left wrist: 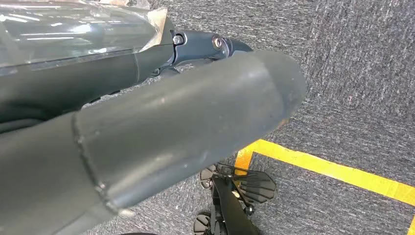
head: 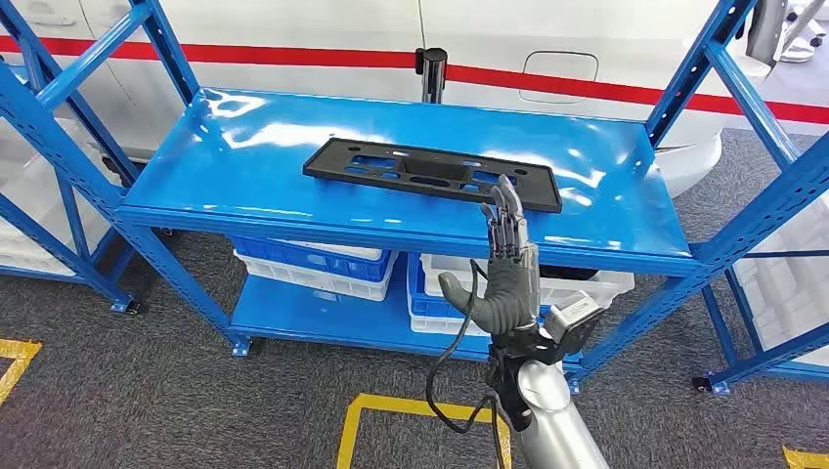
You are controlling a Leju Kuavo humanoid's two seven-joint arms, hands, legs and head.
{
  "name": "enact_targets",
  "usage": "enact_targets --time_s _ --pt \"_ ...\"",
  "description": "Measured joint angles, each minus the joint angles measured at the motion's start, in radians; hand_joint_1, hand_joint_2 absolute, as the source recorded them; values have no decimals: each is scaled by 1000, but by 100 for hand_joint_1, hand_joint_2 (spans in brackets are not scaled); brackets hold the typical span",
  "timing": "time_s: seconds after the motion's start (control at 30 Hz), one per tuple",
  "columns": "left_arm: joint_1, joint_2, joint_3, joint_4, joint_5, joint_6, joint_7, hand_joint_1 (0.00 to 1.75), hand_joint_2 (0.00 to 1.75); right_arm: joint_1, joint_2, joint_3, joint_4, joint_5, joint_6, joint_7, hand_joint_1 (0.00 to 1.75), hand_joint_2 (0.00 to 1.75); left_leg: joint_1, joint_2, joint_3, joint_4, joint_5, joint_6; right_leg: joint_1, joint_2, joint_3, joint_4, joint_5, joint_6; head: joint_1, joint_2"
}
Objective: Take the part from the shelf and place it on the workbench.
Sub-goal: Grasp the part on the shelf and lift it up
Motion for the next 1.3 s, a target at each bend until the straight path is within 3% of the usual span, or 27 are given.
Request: enact_targets --time_s 0.27,0.6,1.03,1.3 --pt "0 -4 4 0 0 0 0 0 0 -15 0 40 16 249 -109 62 0 175 0 0 0 0 0 0 0 0 0 0 0 0 0 0" --pt "-1 -10 6 0 0 -4 -2 0 0 -63 3 86 107 584 -221 198 0 175 0 0 0 0 0 0 0 0 0 0 0 0 0 0" --pt "-1 -18 6 0 -9 -16 -14 0 0 -155 15 127 294 998 -326 399 0 175 0 0 0 0 0 0 0 0 0 0 0 0 0 0" --pt "-1 -18 6 0 -28 -34 -70 0 0 -239 21 128 445 1224 -366 529 0 175 0 0 0 0 1 0 0 0 0 0 0 0 0 0"
